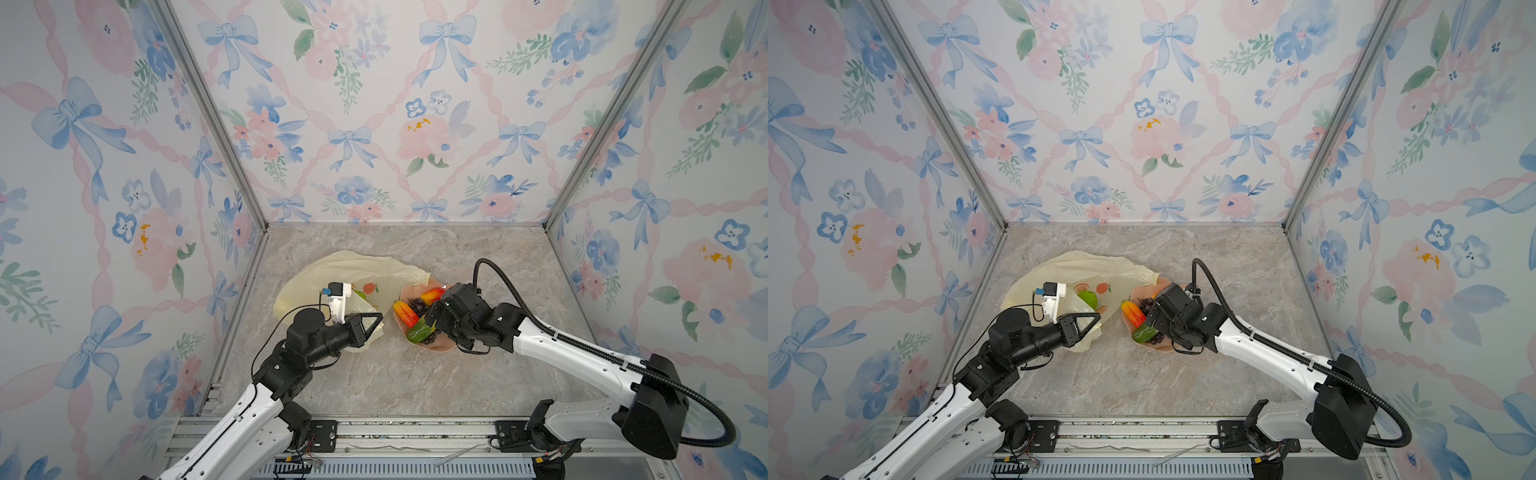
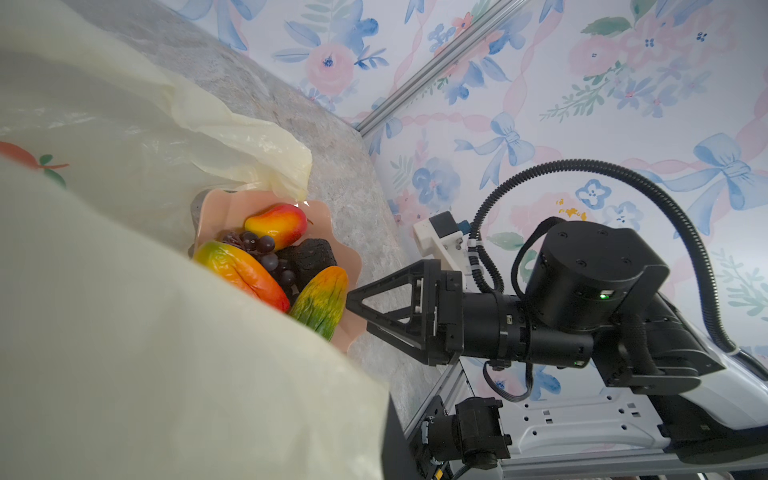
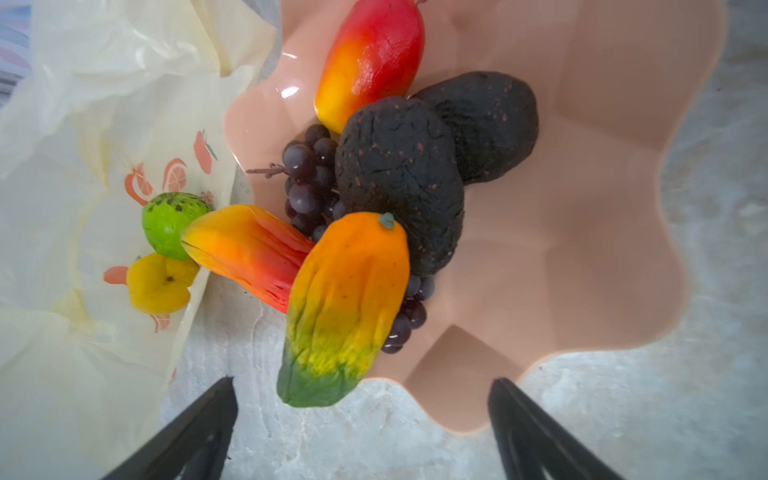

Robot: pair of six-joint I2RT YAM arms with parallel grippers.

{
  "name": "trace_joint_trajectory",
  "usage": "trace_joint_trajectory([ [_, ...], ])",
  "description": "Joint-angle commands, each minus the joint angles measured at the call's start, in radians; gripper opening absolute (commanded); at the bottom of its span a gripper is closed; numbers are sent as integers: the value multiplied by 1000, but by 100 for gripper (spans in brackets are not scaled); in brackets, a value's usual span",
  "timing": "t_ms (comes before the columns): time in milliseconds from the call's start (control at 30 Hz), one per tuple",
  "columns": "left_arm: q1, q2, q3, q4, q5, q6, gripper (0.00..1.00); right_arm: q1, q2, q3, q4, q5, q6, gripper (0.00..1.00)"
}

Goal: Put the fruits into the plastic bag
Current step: 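Lower the right gripper onto the orange-green papaya in the bowl and grasp it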

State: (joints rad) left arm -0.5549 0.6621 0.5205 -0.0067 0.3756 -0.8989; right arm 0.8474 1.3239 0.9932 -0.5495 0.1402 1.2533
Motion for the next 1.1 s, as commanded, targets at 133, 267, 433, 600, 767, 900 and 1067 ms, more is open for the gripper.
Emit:
trace_joint_trajectory([
  [133,8,-18,29,-2,2,-1,0,7,17,-42,114,66,133,87],
  [267,9,-15,38,-13,3,3,0,2,46,-36,151,46,143,84],
  [433,8,-21,47,-27,2,6,0,-2,78,-46,188,18,161,80],
  [600,8,-33,39,-30,-6,2,0,-13,86,-69,218,4,178,71],
  [767,7,-38,36,-31,-8,-1,0,-22,90,-77,224,-1,176,70],
  [900,8,-36,34,-31,-9,-1,0,-28,98,-92,240,-11,176,69],
  [1067,7,-34,35,-32,-10,-3,0,-31,109,-104,254,-22,180,68],
])
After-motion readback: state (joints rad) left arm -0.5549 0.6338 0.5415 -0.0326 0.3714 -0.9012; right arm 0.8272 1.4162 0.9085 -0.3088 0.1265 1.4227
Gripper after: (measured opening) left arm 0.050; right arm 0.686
